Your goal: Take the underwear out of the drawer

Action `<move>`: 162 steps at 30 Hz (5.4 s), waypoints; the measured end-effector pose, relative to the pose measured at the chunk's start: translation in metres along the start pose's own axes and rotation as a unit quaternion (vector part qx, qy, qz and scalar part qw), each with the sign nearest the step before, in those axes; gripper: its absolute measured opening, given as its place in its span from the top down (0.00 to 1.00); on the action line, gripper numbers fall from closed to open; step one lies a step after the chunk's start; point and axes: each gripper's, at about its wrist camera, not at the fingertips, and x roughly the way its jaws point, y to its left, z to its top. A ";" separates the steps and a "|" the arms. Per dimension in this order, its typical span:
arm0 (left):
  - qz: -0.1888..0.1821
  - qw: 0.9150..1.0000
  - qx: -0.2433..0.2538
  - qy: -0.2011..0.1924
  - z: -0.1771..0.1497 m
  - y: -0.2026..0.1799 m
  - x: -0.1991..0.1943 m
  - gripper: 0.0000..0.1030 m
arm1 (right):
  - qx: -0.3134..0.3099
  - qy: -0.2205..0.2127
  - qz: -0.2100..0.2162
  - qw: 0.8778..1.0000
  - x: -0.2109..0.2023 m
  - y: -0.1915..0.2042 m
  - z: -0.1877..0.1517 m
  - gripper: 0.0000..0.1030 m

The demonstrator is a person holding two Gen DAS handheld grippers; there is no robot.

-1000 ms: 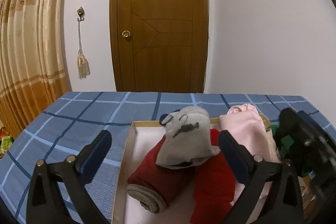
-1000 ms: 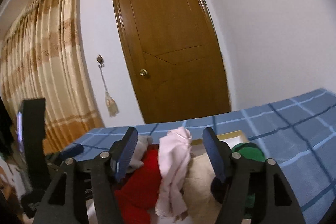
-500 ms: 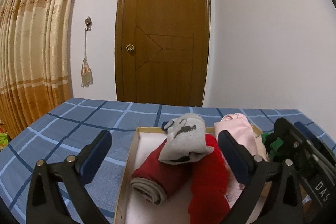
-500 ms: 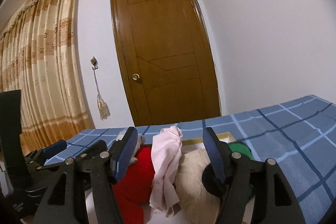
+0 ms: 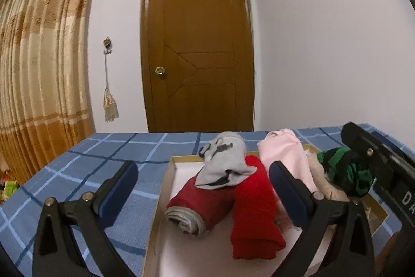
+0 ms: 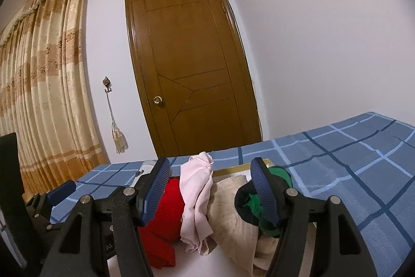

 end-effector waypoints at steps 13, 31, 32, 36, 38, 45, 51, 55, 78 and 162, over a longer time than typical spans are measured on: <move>-0.001 1.000 -0.008 0.026 -0.012 0.001 -0.027 0.01 | 0.039 0.013 0.011 0.999 -0.028 -0.008 -0.008 0.35; -0.012 0.998 0.022 0.053 -0.044 -0.019 -0.073 0.01 | 0.036 0.040 0.019 0.998 -0.087 -0.021 -0.032 0.35; -0.020 0.998 0.014 0.059 -0.048 -0.019 -0.077 0.01 | 0.040 0.042 0.018 0.998 -0.091 -0.024 -0.035 0.35; -0.028 0.997 0.008 0.076 -0.058 -0.025 -0.093 0.01 | 0.055 0.057 0.015 0.997 -0.106 -0.036 -0.042 0.35; -0.029 0.996 0.012 0.084 -0.062 -0.030 -0.100 0.01 | 0.059 0.062 0.013 0.996 -0.113 -0.040 -0.045 0.35; -0.038 0.993 0.022 0.114 -0.075 -0.043 -0.122 0.01 | 0.069 0.073 0.004 0.995 -0.145 -0.056 -0.054 0.35; -0.051 0.989 0.021 0.139 -0.087 -0.051 -0.141 0.01 | 0.078 0.082 0.001 0.994 -0.166 -0.069 -0.057 0.35; -0.057 0.986 0.026 0.154 -0.095 -0.056 -0.151 0.01 | 0.082 0.086 0.000 0.993 -0.181 -0.073 -0.058 0.35; -0.097 0.969 0.059 0.218 -0.134 -0.079 -0.195 0.01 | 0.084 0.157 -0.003 0.984 -0.246 -0.098 -0.077 0.35; -0.234 0.775 0.245 0.534 -0.252 -0.194 -0.123 0.17 | 0.134 0.320 0.094 0.933 -0.241 -0.188 -0.115 0.69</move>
